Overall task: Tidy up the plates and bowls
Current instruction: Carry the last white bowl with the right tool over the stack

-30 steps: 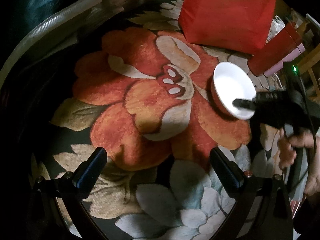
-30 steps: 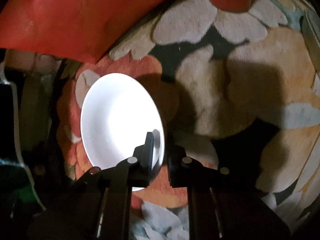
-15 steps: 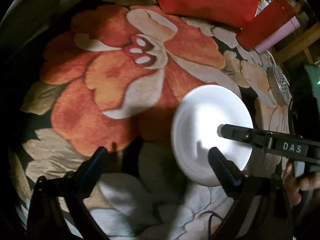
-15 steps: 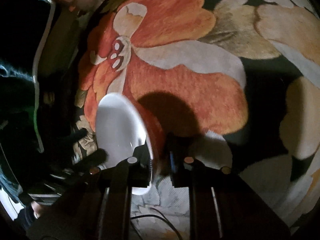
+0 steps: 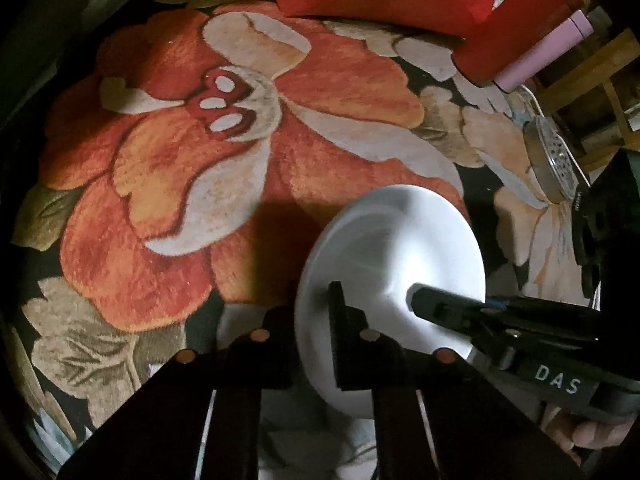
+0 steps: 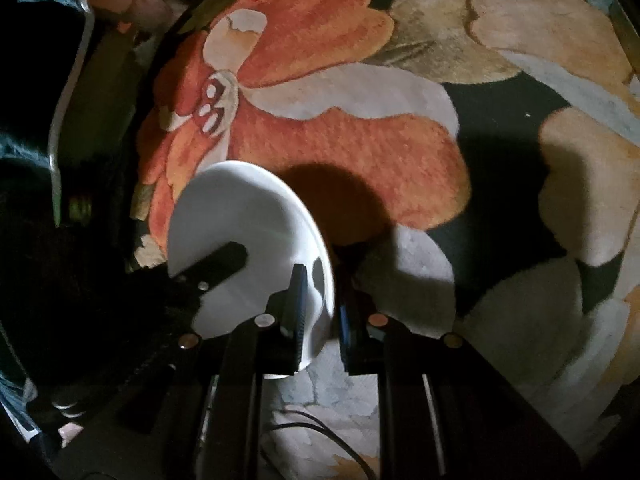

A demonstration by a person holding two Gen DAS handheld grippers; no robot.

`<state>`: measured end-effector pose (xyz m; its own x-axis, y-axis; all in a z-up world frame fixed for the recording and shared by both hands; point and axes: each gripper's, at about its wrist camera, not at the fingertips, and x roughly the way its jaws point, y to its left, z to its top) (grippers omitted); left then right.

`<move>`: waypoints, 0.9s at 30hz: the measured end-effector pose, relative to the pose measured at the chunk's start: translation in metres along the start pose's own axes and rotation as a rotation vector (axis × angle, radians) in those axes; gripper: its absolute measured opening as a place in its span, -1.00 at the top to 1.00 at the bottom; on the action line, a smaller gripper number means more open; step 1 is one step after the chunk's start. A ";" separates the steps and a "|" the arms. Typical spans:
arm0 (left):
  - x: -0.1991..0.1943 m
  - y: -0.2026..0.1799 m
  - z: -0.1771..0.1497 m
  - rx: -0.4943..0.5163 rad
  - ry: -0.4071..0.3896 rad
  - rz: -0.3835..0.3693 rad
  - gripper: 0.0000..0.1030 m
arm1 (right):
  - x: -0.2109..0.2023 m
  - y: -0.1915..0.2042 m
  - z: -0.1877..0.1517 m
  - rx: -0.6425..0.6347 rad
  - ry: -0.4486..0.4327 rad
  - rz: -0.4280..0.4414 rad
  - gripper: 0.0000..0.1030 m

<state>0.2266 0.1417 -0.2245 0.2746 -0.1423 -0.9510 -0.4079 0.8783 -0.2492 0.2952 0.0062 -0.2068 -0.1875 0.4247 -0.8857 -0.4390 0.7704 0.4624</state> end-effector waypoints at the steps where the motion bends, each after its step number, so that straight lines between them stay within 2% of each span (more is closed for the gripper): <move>1: -0.002 -0.002 -0.002 0.006 -0.001 -0.003 0.80 | -0.003 -0.001 -0.002 0.001 -0.003 0.001 0.75; 6: -0.015 -0.020 -0.010 0.028 0.006 -0.024 0.80 | -0.023 -0.002 -0.012 -0.001 -0.020 -0.025 0.75; 11: -0.031 -0.057 -0.017 0.083 0.005 -0.040 0.80 | -0.056 -0.015 -0.031 0.035 -0.040 -0.055 0.75; 16: -0.047 -0.111 -0.028 0.177 0.000 -0.078 0.79 | -0.101 -0.040 -0.060 0.101 -0.090 -0.068 0.75; 20: -0.056 -0.152 -0.040 0.266 -0.001 -0.085 0.79 | -0.129 -0.065 -0.087 0.189 -0.136 -0.042 0.75; 27: -0.060 -0.205 -0.064 0.388 0.012 -0.084 0.79 | -0.155 -0.097 -0.128 0.282 -0.202 -0.049 0.75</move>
<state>0.2380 -0.0591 -0.1283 0.2815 -0.2240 -0.9330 -0.0248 0.9703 -0.2405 0.2541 -0.1952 -0.1192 0.0181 0.4476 -0.8941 -0.1782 0.8813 0.4376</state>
